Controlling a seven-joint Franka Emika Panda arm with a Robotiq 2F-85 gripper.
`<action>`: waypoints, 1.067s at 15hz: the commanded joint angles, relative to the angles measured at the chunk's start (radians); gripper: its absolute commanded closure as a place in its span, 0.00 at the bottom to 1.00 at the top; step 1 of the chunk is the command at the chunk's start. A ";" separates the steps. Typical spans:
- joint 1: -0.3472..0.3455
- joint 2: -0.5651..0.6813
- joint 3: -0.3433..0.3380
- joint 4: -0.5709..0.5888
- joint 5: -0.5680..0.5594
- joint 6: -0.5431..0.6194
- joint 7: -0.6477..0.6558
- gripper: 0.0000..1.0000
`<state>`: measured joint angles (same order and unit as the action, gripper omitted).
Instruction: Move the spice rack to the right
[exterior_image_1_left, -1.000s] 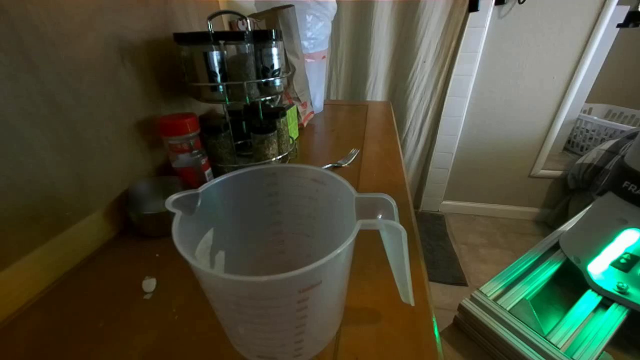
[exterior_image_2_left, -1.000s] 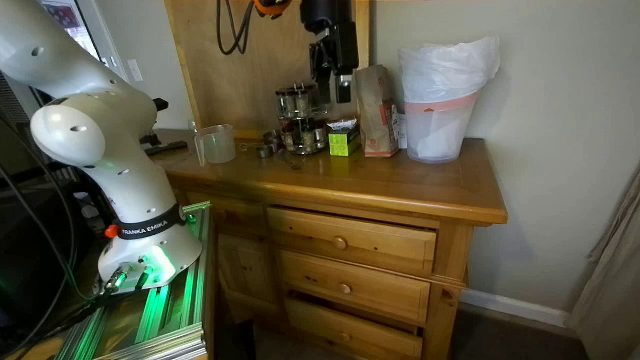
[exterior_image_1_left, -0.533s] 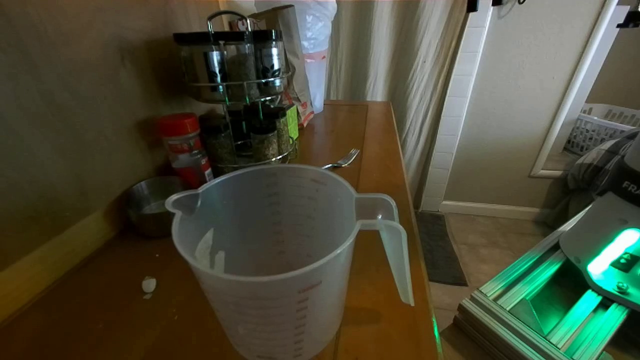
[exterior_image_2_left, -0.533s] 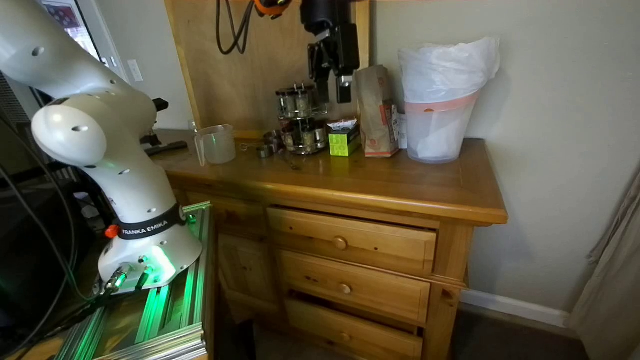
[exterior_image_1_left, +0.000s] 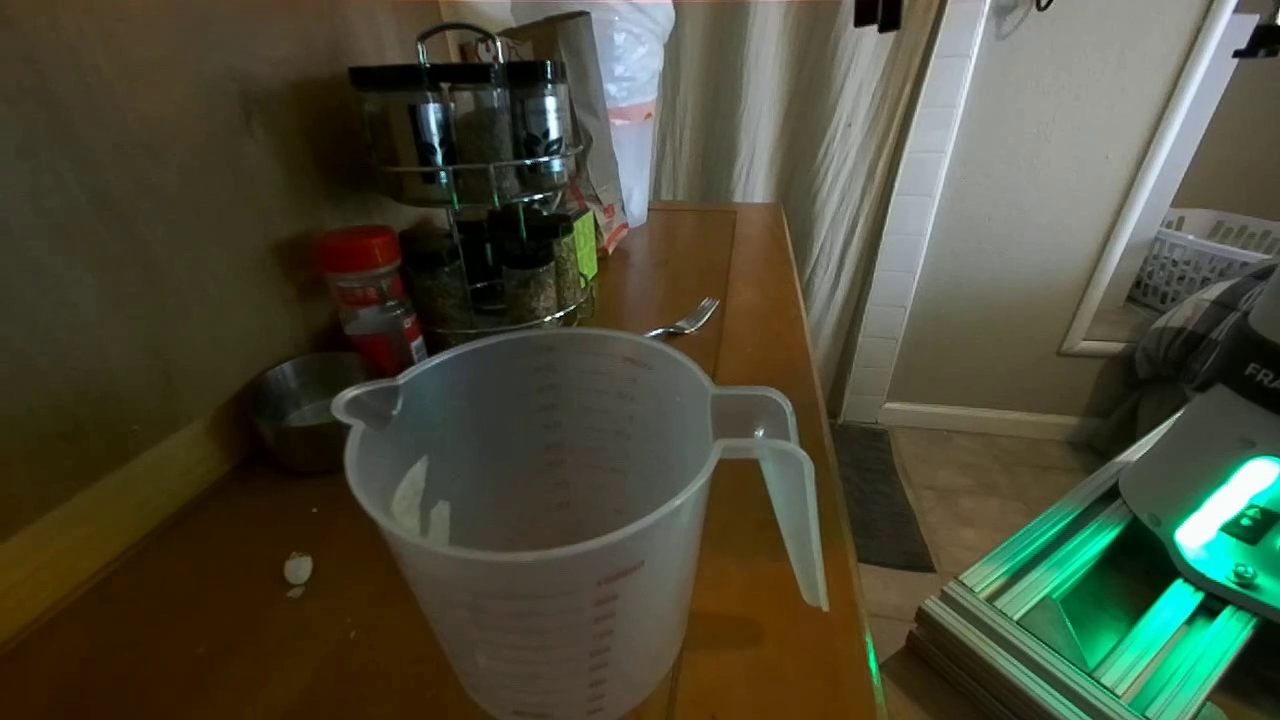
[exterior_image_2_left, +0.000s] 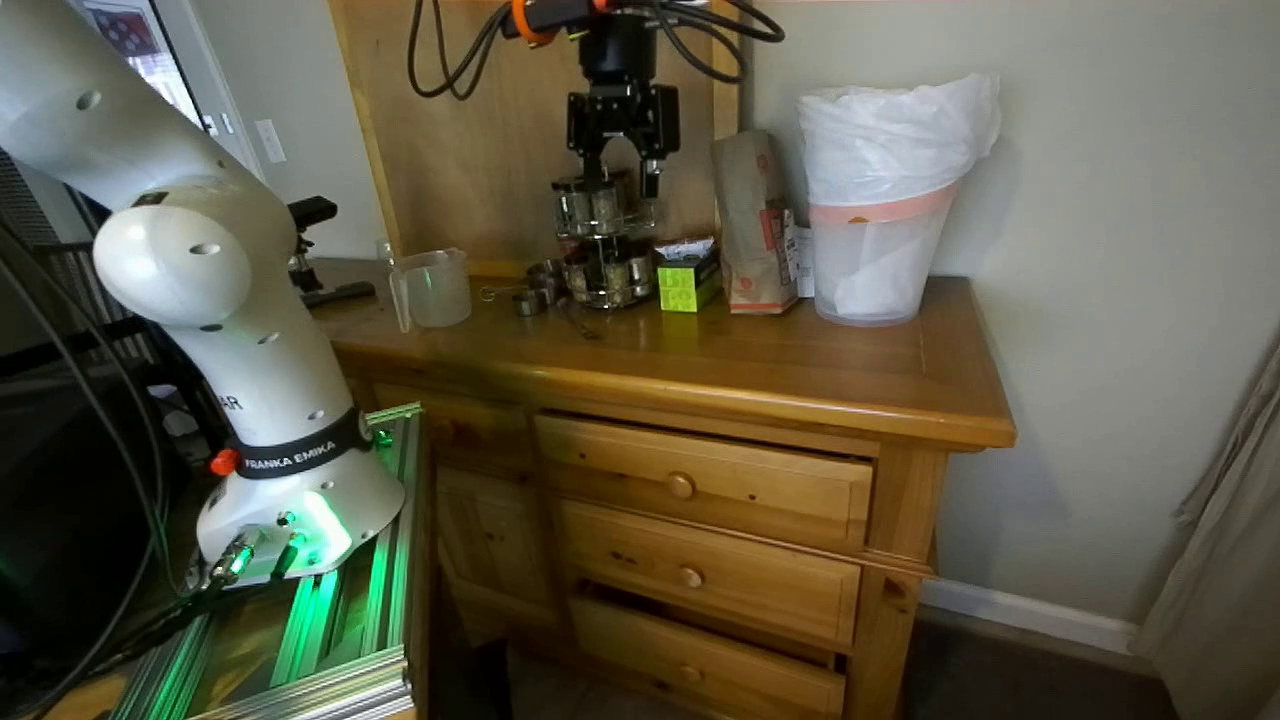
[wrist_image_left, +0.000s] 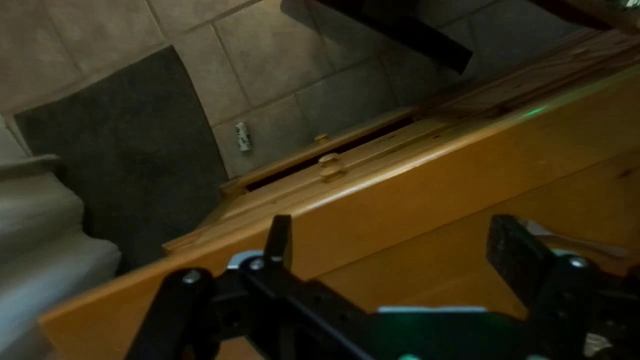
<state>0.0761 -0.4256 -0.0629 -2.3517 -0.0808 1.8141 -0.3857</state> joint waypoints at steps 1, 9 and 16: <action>0.081 0.033 0.034 0.057 0.073 -0.030 -0.107 0.00; 0.104 0.008 0.050 0.030 0.050 -0.013 -0.160 0.00; 0.169 0.093 0.085 0.068 0.075 0.066 -0.295 0.00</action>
<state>0.2076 -0.3977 -0.0018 -2.3233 -0.0331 1.8353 -0.5993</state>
